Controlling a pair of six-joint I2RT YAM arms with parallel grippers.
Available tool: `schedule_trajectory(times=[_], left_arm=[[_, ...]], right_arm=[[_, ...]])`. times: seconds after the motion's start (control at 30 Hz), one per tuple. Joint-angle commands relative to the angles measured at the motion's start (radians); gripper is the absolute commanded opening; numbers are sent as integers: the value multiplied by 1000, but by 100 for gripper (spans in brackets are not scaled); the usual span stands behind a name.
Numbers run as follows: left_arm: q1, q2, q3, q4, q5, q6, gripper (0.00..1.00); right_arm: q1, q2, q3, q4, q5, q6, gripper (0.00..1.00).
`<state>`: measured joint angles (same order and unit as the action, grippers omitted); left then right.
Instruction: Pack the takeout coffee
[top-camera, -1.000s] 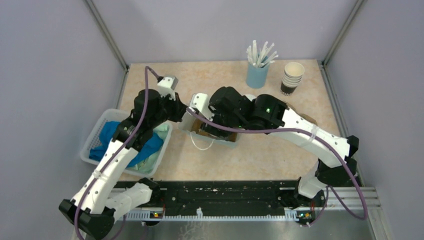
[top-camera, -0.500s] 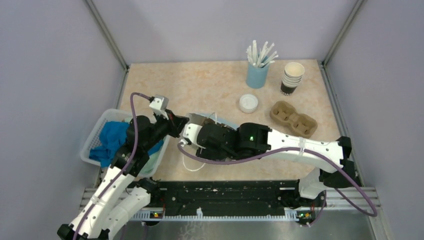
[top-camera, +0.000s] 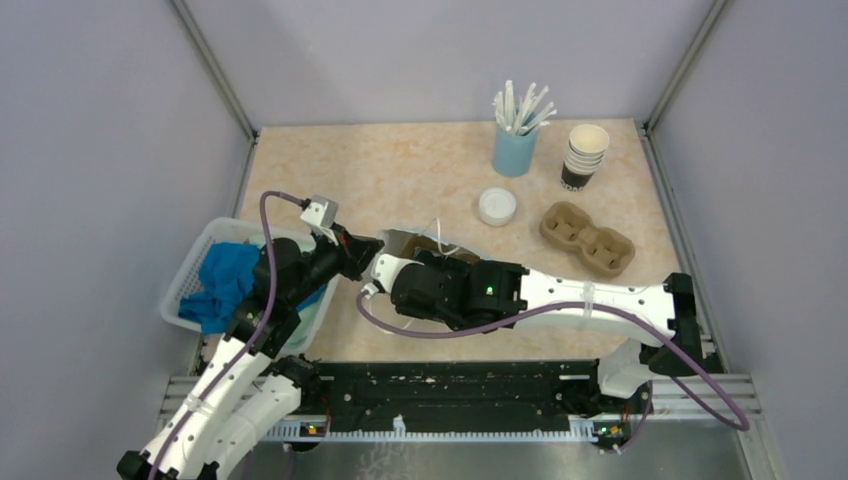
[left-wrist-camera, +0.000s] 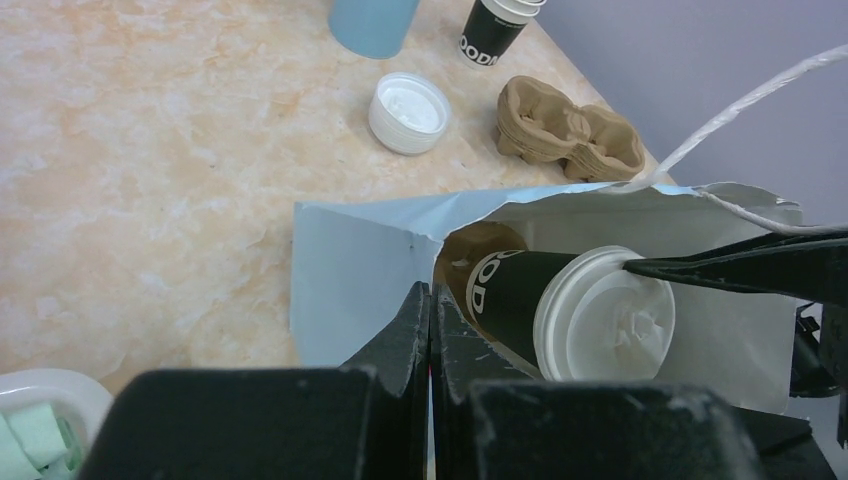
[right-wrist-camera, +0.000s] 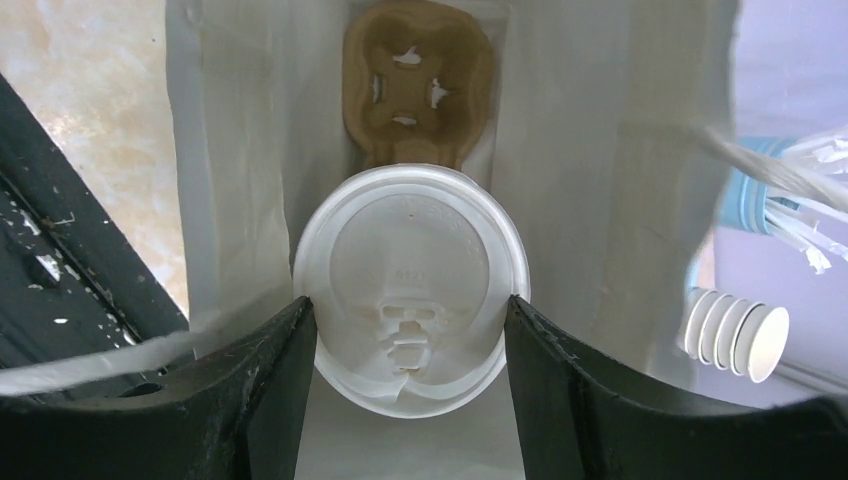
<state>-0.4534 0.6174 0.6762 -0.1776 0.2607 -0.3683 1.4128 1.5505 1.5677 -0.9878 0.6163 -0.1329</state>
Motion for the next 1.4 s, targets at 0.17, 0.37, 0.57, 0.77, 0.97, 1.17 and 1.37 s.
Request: schedule_trajectory(times=[0.17, 0.37, 0.57, 0.77, 0.97, 1.17, 1.37], left_arm=[[-5, -10, -12, -11, 38, 27, 0], [-5, -74, -48, -35, 11, -9, 0], [-5, -75, 6, -171, -103, -66, 3], [-5, -27, 73, -261, -127, 2, 19], [-4, 8, 91, -272, -98, 58, 52], [-6, 40, 114, -299, -87, 139, 61], [-5, 98, 125, -256, -109, 150, 42]], right_arm=[[6, 28, -27, 123, 3, -66, 63], [5, 82, -27, 185, 2, -50, 63], [5, 39, -79, 250, -20, -61, 63], [4, -25, -154, 301, -64, -70, 63], [-8, -27, -160, 297, -17, -37, 64], [-24, -18, -142, 293, -28, -25, 64], [-35, -19, -125, 251, -50, -30, 64]])
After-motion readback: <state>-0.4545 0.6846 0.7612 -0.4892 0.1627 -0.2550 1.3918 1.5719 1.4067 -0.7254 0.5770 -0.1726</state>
